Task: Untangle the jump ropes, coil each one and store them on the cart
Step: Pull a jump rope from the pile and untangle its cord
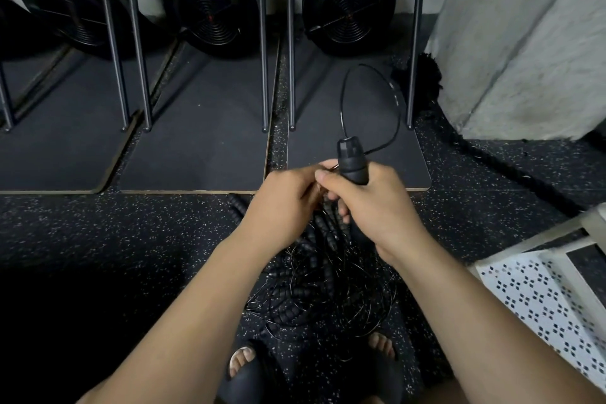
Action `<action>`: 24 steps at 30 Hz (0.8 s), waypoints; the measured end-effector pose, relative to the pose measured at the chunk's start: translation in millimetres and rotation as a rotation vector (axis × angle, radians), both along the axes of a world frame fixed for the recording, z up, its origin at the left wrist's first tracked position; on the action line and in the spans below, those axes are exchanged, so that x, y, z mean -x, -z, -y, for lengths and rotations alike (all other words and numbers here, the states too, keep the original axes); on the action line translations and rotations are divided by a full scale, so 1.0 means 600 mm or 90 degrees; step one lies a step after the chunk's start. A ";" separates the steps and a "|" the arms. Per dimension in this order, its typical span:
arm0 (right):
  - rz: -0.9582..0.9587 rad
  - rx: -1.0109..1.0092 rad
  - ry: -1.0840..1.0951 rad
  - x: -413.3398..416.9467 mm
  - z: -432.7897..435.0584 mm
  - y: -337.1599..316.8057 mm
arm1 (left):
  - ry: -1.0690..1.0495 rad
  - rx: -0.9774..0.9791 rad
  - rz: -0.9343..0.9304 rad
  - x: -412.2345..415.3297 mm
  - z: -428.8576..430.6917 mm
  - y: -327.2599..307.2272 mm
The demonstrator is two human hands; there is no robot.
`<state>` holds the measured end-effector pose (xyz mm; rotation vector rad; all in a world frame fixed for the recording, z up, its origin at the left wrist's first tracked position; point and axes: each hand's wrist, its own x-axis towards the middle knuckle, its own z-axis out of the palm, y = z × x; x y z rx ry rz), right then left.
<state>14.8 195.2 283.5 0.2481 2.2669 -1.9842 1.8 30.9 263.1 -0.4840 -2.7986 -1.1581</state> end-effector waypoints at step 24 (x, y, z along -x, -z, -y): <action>-0.036 0.375 0.108 0.013 -0.087 -0.083 | 0.018 0.023 0.078 0.004 0.006 0.010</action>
